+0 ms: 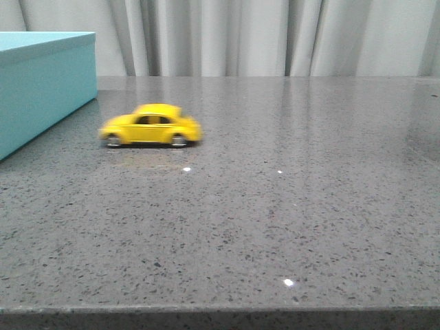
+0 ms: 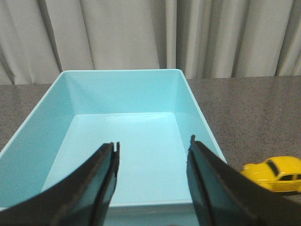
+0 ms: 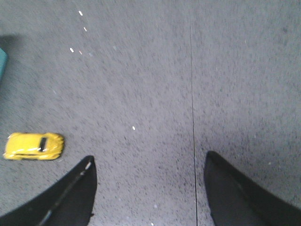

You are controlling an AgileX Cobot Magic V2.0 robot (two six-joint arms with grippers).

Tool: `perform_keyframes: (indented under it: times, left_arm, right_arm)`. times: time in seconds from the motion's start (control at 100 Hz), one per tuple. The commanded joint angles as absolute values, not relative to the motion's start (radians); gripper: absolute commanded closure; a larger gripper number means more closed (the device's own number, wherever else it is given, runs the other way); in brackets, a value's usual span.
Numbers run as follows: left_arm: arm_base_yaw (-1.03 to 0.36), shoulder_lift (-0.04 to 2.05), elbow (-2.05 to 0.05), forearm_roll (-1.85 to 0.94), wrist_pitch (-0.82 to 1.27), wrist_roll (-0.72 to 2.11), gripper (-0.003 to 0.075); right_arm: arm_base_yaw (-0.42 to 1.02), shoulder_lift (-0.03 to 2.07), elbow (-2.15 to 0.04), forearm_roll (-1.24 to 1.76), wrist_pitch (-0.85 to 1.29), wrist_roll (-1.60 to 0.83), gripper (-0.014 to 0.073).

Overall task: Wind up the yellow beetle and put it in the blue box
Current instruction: 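Release the car so it rolls toward the blue box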

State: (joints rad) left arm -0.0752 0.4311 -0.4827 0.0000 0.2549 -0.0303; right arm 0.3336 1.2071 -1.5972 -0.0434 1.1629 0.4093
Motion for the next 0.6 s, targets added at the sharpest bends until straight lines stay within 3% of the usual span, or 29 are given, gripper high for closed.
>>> perform_keyframes:
  times: [0.0,0.26,0.59]
  left_arm:
    - [-0.084,0.444,-0.520,-0.006,0.165,-0.036,0.0387]
    - [-0.101,0.470,-0.552,0.000,0.180,-0.036,0.0387]
    - [-0.262,0.676,-0.726,0.000,0.298,0.111,0.0374]
  right_arm:
    - [0.334,1.132,-1.599,-0.050,1.059,0.395,0.0104]
    - [0.334,0.970,-1.385,-0.049,0.953,0.395,0.0104]
    - [0.334,0.803,-1.132,0.029,0.912,0.395,0.0104]
